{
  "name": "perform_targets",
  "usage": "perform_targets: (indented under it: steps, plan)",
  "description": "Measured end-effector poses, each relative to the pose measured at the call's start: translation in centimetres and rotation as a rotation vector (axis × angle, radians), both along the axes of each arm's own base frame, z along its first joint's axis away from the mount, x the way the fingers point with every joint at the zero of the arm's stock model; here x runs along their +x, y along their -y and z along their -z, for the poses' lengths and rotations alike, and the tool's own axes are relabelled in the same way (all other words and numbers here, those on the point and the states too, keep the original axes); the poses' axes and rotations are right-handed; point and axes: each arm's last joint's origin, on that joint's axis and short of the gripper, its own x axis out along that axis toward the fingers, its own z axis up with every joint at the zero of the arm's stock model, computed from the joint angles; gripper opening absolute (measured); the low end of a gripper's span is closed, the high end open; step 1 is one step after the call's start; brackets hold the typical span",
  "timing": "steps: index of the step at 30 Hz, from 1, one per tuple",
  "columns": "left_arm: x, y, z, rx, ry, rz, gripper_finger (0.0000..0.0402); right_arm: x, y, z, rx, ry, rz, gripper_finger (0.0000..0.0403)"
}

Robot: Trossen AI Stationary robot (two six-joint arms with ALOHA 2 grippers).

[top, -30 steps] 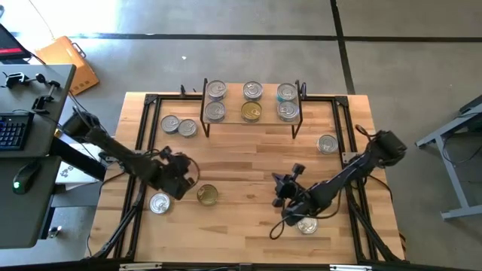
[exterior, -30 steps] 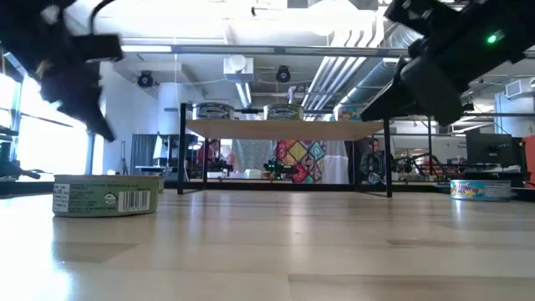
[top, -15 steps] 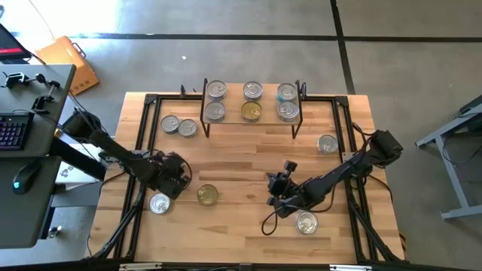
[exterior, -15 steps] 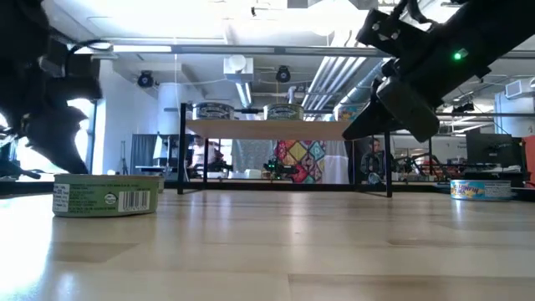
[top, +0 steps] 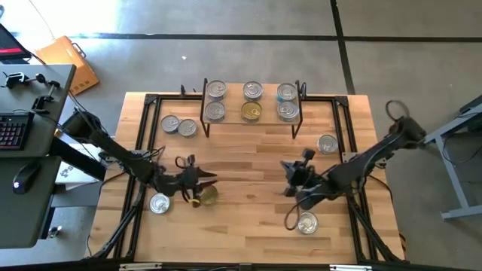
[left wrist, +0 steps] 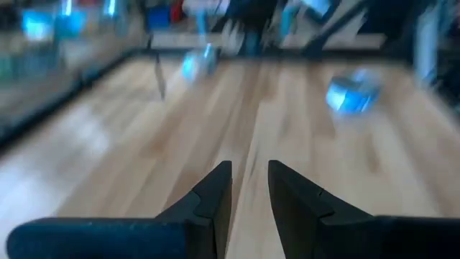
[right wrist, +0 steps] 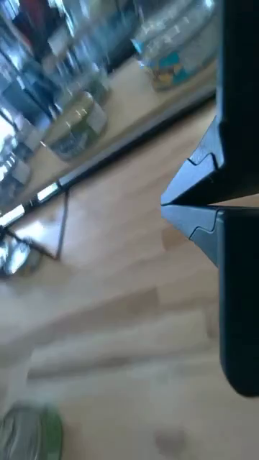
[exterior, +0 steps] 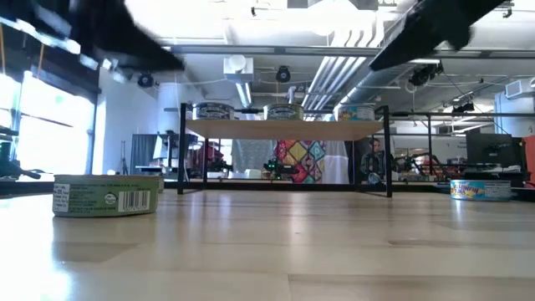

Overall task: Stack canned seafood by type on shelf
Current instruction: Stack the yellow tuna can on top of the yellow tuna can on the shelf

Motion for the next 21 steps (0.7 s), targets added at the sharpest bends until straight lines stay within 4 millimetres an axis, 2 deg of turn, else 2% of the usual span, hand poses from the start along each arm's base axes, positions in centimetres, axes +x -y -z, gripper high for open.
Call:
perform_targets:
  steps: [5, 9, 12, 15, 18, 21]
  plan:
    - [0.2, 0.4, -0.9, 0.082, 0.067, 0.029, 0.0085, -2.7, 1.2, -1.7, 0.191, -0.019, 0.01, 0.0001]
    - [-0.1, -0.4, 0.0, 0.081, 0.003, -0.11, 0.0085, -3.9, 1.7, -1.4, 0.316, -0.07, 0.086, 0.0001]
    - [-0.3, -0.9, 0.8, 0.034, -0.045, -0.161, 0.0085, -4.7, 2.2, -0.7, 0.341, -0.168, 0.172, 0.0007]
    - [-0.4, -1.2, 1.3, 0.009, -0.082, -0.181, 0.0085, -6.2, 3.7, -0.2, 0.312, -0.28, 0.342, 0.0036]
    - [-0.4, -1.5, 1.3, 0.007, -0.087, -0.192, 0.0085, -7.3, 5.3, -0.2, 0.302, -0.379, 0.503, 0.0084]
    - [-0.3, -1.7, 1.3, 0.011, -0.089, -0.202, 0.0085, -7.9, 6.8, 0.6, 0.3, -0.446, 0.562, 0.0135]
